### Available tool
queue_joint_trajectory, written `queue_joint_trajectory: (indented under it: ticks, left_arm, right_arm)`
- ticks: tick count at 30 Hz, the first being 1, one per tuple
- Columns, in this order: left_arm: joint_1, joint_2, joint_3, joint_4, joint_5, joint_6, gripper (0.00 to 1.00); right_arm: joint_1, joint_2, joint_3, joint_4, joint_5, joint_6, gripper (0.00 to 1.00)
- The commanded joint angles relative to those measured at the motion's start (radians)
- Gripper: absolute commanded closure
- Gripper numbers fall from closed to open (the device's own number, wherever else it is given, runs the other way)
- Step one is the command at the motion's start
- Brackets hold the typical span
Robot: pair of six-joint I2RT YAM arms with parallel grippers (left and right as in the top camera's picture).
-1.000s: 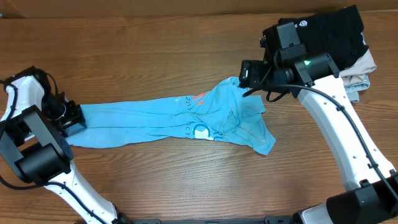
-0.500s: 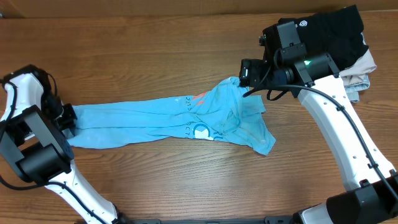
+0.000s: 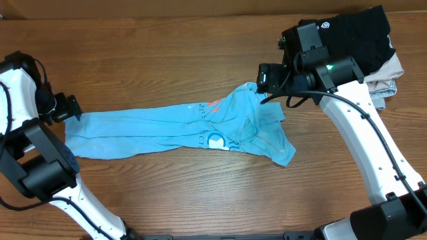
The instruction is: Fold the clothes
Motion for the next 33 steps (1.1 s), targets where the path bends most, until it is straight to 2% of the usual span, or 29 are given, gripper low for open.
queue_joint_trajectory:
  ticks: [1,10,16,19,22,23,24,26,30,31,33]
  left_arm:
    - [-0.002,-0.027,-0.105,0.042,0.037,0.010,0.00]
    - [-0.003,-0.027,-0.296,0.204,0.041,0.002,0.01]
    - [0.000,-0.027,-0.383,0.315,0.007,-0.026,0.07]
    - [0.000,-0.027,-0.439,0.390,0.003,-0.029,0.16]
    - [-0.002,-0.027,-0.482,0.457,0.004,-0.043,0.30]
    - [-0.002,-0.027,-0.490,0.473,0.004,-0.043,0.40]
    - [-0.002,-0.027,-0.496,0.490,0.004,-0.043,0.45]
    - [-0.002,-0.027,-0.500,0.516,0.003,-0.043,0.67]
    - [0.003,-0.027,-0.498,0.566,0.002,-0.043,0.92]
    - [0.005,-0.027,-0.497,0.574,0.003,-0.043,0.96]
    - [0.005,-0.027,-0.486,0.579,0.003,-0.043,0.96]
  right_arm:
    - [0.003,-0.005,-0.003,-0.003,0.008,-0.006,0.11]
    - [0.003,-0.005,-0.003,-0.016,0.008,-0.006,0.10]
    - [0.003,-0.005,-0.003,-0.016,0.008,-0.006,0.10]
    - [0.003,-0.005,-0.003,-0.016,0.008,-0.006,0.10]
    - [0.003,-0.005,-0.003,-0.010,0.008,-0.006,0.10]
    - [0.003,-0.005,-0.003,-0.008,0.009,-0.006,0.10]
    - [0.003,-0.005,-0.003,-0.005,0.009,-0.006,0.10]
    - [0.003,-0.005,-0.003,0.001,0.009,-0.006,0.10]
    - [0.003,-0.003,-0.008,0.012,0.009,-0.006,0.10]
    - [0.003,-0.002,-0.013,0.014,0.009,-0.006,0.10]
    - [0.003,0.004,-0.022,0.012,0.008,-0.002,0.11]
